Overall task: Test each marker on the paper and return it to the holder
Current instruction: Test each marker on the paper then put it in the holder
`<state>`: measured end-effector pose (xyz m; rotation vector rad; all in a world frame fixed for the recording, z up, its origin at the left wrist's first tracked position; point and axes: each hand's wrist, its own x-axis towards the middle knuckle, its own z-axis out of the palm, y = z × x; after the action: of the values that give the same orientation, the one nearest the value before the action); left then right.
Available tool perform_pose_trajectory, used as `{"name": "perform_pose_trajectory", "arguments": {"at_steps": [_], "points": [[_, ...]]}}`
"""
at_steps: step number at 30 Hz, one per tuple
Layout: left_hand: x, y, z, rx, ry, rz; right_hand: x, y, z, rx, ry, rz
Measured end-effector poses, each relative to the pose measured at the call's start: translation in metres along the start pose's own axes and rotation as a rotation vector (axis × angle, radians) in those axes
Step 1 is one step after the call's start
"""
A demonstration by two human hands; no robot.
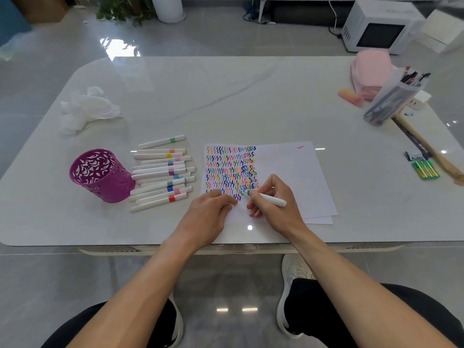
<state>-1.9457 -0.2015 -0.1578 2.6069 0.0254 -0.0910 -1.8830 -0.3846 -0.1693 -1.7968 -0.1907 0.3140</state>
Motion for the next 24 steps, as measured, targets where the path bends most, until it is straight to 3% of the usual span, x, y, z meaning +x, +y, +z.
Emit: {"name": "perform_pose_trajectory", "arguments": {"at_steps": [24], "points": [[0.0025,0.0033,-0.003,-0.063,-0.015,-0.072,0.002,0.0031,0.0002,-0.057,0.008,-0.005]]}}
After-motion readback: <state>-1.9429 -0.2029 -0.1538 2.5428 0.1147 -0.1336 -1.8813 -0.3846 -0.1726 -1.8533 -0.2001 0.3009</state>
